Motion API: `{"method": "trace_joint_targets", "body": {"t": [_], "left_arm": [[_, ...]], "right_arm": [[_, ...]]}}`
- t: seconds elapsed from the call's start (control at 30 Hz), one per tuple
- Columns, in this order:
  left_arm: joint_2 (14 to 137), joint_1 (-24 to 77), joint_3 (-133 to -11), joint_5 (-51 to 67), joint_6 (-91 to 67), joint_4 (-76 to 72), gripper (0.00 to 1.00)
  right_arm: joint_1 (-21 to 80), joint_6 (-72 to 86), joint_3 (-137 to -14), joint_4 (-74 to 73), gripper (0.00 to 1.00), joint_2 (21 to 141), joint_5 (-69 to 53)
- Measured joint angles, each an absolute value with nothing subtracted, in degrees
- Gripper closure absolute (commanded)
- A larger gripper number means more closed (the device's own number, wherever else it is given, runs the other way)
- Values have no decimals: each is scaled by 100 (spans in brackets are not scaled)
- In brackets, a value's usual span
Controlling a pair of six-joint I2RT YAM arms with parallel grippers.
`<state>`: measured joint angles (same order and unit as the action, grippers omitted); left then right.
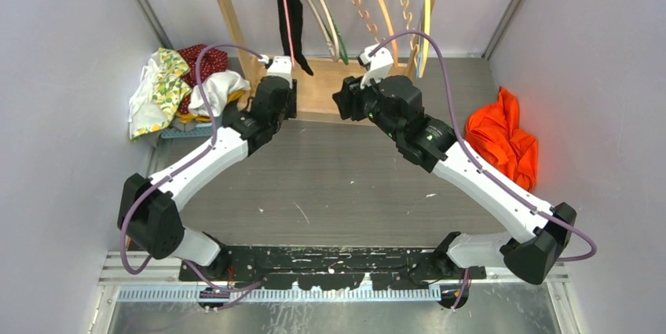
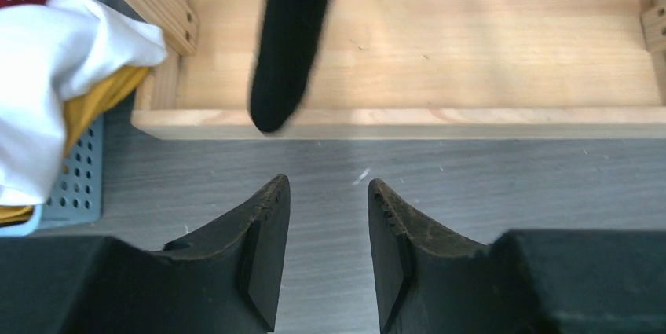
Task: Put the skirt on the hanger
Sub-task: Place the hanger at the clothesline.
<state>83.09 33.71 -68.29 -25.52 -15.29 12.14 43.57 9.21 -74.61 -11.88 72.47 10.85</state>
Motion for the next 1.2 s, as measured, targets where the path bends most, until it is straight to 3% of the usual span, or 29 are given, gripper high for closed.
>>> {"method": "trace_joint_targets", "body": {"t": [0.27,0.47,0.83,1.2], "left_arm": [[8018,2915,-6084,-2519,-998,-60,58],[7227,2467,-5177,-1594,-1015,-1164,56],[6928,1994,-5022,-10,-1186,-2045,52],[7636,1503,-5448,506,-1186,-2080,61]], "right_arm": [[4263,926,-7133,-1234,49,6943,1059],[4171,926,-7017,-1256,49,6925,928],[4112,926,-7006,-1334,49,6949,742],[4110,923,-7004,-1391,49,7081,587]]}}
